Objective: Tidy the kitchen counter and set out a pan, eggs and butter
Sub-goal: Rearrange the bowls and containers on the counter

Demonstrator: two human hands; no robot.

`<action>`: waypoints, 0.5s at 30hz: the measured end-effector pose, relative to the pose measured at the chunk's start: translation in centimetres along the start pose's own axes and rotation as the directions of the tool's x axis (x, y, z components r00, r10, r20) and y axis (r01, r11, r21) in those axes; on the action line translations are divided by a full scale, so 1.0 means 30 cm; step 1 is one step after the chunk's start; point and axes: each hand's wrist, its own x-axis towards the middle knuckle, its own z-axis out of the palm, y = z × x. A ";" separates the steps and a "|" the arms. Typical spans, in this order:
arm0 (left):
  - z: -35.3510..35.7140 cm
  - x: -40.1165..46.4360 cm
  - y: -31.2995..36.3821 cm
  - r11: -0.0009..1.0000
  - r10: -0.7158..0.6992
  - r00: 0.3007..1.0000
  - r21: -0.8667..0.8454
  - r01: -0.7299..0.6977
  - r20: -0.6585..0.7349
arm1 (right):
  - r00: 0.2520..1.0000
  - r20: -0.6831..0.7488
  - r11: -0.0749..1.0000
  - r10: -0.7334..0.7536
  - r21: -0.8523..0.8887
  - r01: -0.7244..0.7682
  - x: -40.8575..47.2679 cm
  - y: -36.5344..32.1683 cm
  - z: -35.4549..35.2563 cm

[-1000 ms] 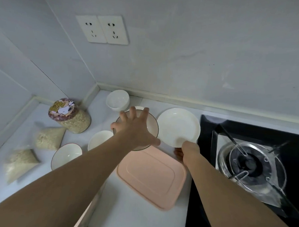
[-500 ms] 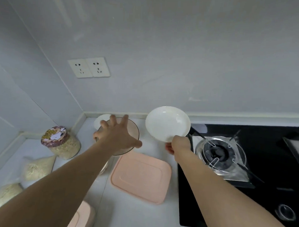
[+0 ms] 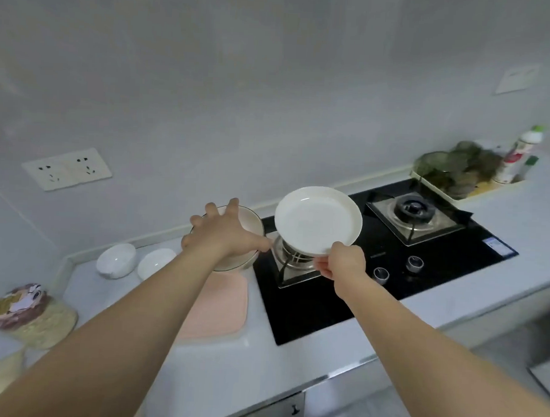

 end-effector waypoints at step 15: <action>0.252 -0.264 0.795 0.965 0.258 0.963 0.037 -0.261 0.071 | 0.959 -0.282 0.981 0.019 0.192 0.037 0.059 -0.155 -0.922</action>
